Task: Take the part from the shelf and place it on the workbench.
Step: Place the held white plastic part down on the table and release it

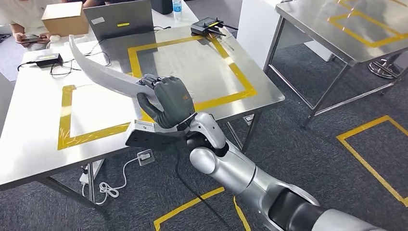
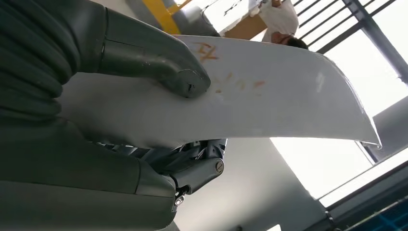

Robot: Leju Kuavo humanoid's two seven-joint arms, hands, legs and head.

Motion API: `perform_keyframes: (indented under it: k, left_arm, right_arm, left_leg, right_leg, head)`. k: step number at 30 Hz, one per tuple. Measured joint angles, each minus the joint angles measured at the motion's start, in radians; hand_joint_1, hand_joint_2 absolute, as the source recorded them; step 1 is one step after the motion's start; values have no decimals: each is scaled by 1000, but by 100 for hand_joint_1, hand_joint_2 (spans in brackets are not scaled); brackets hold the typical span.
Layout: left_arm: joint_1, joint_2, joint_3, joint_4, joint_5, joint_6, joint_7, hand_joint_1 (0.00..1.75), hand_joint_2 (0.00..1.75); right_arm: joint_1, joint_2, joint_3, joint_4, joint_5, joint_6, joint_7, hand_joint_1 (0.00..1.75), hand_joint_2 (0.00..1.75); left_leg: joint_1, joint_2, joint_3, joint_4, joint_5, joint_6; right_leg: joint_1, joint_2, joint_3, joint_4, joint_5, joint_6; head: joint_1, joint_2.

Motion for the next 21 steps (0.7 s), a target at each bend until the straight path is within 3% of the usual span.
perform_keyframes:
  k: [1, 3, 4, 6, 7, 8, 9, 12, 13, 14, 16, 18, 19, 21]
  left_arm:
    - [-1, 0, 0, -1, -2, 0, 2, 0, 175]
    - [-6, 0, 0, -2, -5, -2, 5, 0, 175]
    - [-9, 0, 0, -2, -5, -3, 7, 0, 175]
    - [-12, 0, -1, -2, -5, -5, 11, 0, 175]
    - [-12, 0, -1, -2, -6, -6, 14, 0, 175]
    - [-12, 0, -1, -2, -7, -9, 16, 0, 175]
    - [-12, 1, -1, -1, -9, -12, 20, 0, 175]
    - [-14, 4, -4, 0, -22, -21, 32, 0, 175]
    - [-16, 5, -5, 1, -25, -26, 37, 0, 175]
    - [-19, 5, -7, 1, -27, -32, 41, 0, 175]
    - [-25, 5, -9, 0, -28, -45, 45, 0, 175]
    - [-31, 6, -11, -1, -29, -53, 44, 0, 175]
    - [-33, 7, -13, -1, -30, -55, 43, 0, 175]
    - [-36, 7, -15, -1, -34, -55, 40, 0, 175]
  right_arm:
    - [-12, -1, -2, 8, -2, 6, 6, 175, 175]
    - [-44, 0, -3, 36, -3, 18, 18, 175, 175]
    - [-61, 2, -4, 55, -2, 24, 24, 175, 175]
    - [-96, 12, -4, 107, 6, 35, 41, 175, 175]
    - [-117, 18, -5, 140, 16, 38, 50, 175, 175]
    - [-142, 25, -5, 183, 29, 38, 58, 175, 175]
    - [-170, 34, -5, 228, 43, 35, 65, 175, 175]
    - [-284, 69, -5, 409, 90, 16, 87, 175, 175]
    - [-328, 81, -5, 479, 105, 11, 102, 175, 175]
    - [-372, 92, -5, 548, 119, 9, 120, 175, 175]
    - [-448, 109, -5, 668, 145, 14, 173, 175, 175]
    - [-505, 121, -5, 772, 161, 31, 223, 175, 175]
    - [-525, 126, -5, 818, 161, 44, 243, 175, 175]
    - [-545, 131, -6, 895, 147, 71, 265, 175, 175]
  left_leg:
    - [-1, 1, 0, 23, 9, -6]
    - [0, 2, -47, 113, 8, -15]
    - [1, 3, -86, 171, -8, -19]
    - [2, 4, -165, 250, -70, -25]
    - [2, 5, -192, 255, -92, -25]
    - [2, 5, -206, 234, -93, -24]
    - [2, 5, -209, 188, -63, -21]
    - [-4, 8, -198, 17, 128, -4]
    - [-6, 8, -195, -11, 168, 3]
    - [-8, 7, -194, -19, 179, 8]
    - [-4, 6, -182, -24, 178, 20]
    - [2, 5, -167, -32, 172, 29]
    - [4, 5, -160, -34, 166, 32]
    - [6, 4, -147, -34, 152, 35]
  right_leg:
    - [-3, 1, 16, -6, -5, -6]
    - [-8, 2, 50, -12, -20, -16]
    - [-9, 1, 62, -13, -31, -20]
    - [-9, 4, 86, -13, -53, -22]
    - [-9, 6, 100, -13, -66, -22]
    - [-9, 7, 115, -13, -78, -21]
    - [-9, 8, 131, -13, -91, -20]
    - [-6, 11, 163, -10, -128, -11]
    - [-5, 12, 168, -9, -136, -5]
    - [-3, 13, 172, -6, -138, 1]
    - [-3, 11, 157, 24, -125, 12]
    - [-5, 5, 95, 120, -113, 24]
    - [-9, 2, 53, 181, -125, 30]
    - [-17, -1, -26, 271, -183, 41]
  head:
    - [-1, 0]
    - [-6, 0]
    - [-9, 0]
    - [-11, 0]
    - [-11, 0]
    - [-11, 0]
    - [-11, 0]
    - [-13, 0]
    - [-14, 0]
    - [-15, 0]
    - [-14, 0]
    - [-10, 0]
    - [-8, 0]
    - [-5, 0]
